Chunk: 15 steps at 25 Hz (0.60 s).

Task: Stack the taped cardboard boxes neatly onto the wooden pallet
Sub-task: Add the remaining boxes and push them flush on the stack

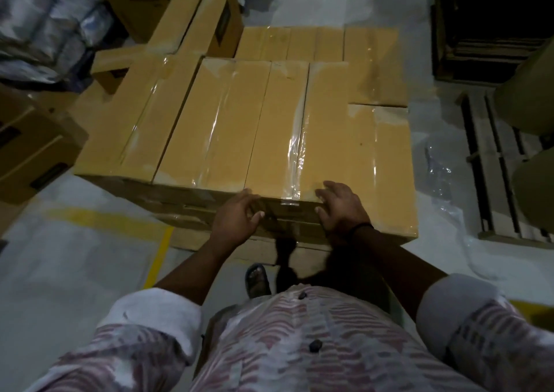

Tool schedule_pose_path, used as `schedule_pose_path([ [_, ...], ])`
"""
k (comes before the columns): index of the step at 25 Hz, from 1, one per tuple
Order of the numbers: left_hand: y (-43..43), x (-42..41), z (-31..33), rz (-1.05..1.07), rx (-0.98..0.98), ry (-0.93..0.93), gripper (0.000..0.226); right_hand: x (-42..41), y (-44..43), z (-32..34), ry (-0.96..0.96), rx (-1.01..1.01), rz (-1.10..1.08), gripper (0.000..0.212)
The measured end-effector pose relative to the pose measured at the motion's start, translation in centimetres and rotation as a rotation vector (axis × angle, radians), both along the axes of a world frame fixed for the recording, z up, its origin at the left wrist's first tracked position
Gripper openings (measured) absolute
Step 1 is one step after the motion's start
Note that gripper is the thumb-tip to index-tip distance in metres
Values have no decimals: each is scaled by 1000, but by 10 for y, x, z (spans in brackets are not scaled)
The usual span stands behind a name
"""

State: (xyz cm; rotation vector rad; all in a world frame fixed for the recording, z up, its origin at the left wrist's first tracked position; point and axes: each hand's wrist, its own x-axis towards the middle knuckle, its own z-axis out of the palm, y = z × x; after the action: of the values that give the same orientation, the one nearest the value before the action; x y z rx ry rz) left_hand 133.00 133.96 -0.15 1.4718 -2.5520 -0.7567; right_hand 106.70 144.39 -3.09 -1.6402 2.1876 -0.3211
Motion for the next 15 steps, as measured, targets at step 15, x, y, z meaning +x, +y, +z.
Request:
schedule_pose_path([
  [15,40,100,3,369,45,41,45,139,-52,7,5,-106,384,43],
])
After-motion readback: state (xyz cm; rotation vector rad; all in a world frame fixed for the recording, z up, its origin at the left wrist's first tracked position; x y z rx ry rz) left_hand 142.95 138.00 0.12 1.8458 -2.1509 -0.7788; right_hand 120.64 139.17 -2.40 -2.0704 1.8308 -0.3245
